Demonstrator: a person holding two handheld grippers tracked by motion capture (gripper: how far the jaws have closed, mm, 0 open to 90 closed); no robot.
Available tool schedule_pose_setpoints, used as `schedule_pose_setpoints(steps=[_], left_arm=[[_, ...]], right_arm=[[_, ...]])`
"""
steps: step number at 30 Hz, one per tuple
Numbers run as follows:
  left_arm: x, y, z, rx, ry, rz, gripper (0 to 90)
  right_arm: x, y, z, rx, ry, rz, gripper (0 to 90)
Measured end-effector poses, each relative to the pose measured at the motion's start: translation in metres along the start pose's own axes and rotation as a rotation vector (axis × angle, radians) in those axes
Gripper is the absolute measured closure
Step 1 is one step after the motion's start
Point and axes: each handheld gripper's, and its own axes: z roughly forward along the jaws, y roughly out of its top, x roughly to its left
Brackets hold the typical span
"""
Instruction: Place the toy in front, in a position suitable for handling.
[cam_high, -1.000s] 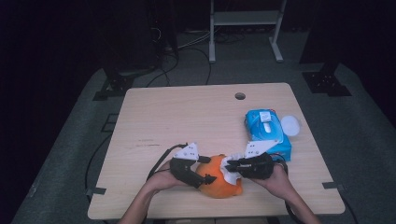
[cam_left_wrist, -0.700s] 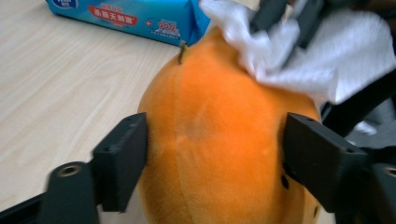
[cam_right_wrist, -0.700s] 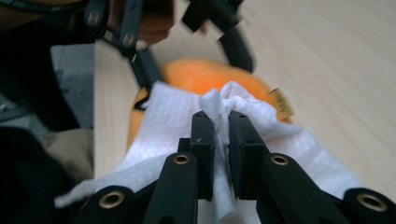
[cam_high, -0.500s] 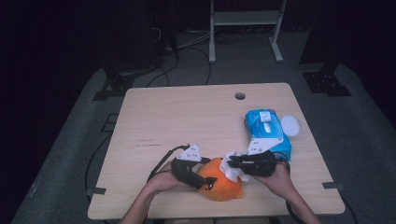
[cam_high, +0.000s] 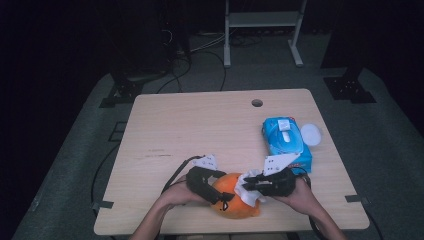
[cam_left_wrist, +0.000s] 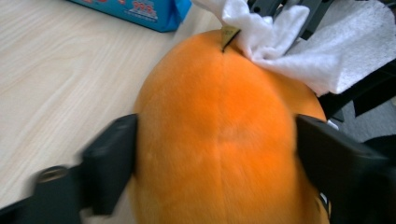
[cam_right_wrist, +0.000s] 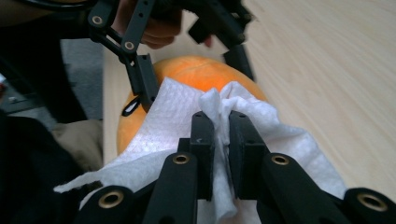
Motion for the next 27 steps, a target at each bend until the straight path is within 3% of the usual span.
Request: schedule_pose_setpoints(steps=[2, 4, 5, 6, 8, 10, 12, 14, 16, 18, 21, 24, 27], left_arm=[[-0.001, 0.002, -0.004, -0.019, 0.008, 0.033, 33.1], [-0.006, 0.004, -0.008, -0.086, 0.033, 0.097, 39.7], [-0.009, 0.006, -0.009, -0.109, 0.058, 0.135, 41.5], [-0.014, 0.010, -0.012, -0.145, 0.106, 0.206, 42.6], [-0.019, 0.014, -0.016, -0.208, 0.170, 0.286, 43.1], [-0.021, 0.014, -0.014, -0.242, 0.215, 0.337, 42.9], [-0.018, 0.009, -0.009, -0.226, 0.245, 0.366, 42.1], [-0.014, 0.003, -0.002, -0.154, 0.248, 0.369, 40.3], [-0.008, -0.004, 0.000, -0.175, 0.220, 0.326, 38.9], [-0.005, -0.004, -0.004, -0.162, 0.208, 0.310, 38.6], [-0.001, -0.008, -0.005, -0.170, 0.179, 0.278, 38.1], [0.001, -0.009, -0.007, -0.162, 0.172, 0.270, 37.4], [0.001, -0.009, -0.007, -0.161, 0.174, 0.273, 36.7]], right_arm=[[-0.001, 0.001, -0.003, -0.005, -0.019, 0.014, 80.3], [-0.002, 0.004, -0.008, -0.022, -0.038, 0.021, 80.3], [-0.001, 0.007, -0.012, -0.032, -0.064, 0.014, 80.3], [0.000, 0.009, -0.015, -0.044, -0.077, 0.012, 80.3], [0.001, 0.014, -0.022, -0.084, -0.117, 0.010, 80.3], [0.000, 0.017, -0.027, -0.138, -0.147, 0.021, 80.2], [-0.001, 0.018, -0.027, -0.148, -0.173, 0.036, 80.1], [-0.005, 0.013, -0.017, -0.098, -0.198, 0.033, 80.1], [-0.008, 0.005, -0.005, -0.029, -0.224, 0.027, 80.1], [-0.016, 0.000, -0.007, -0.044, -0.189, 0.072, 80.2], [-0.022, -0.005, -0.014, -0.036, -0.198, 0.099, 80.2], [-0.026, -0.014, -0.017, -0.021, -0.208, 0.121, 80.2], [-0.025, -0.011, -0.020, -0.039, -0.207, 0.126, 80.2]])
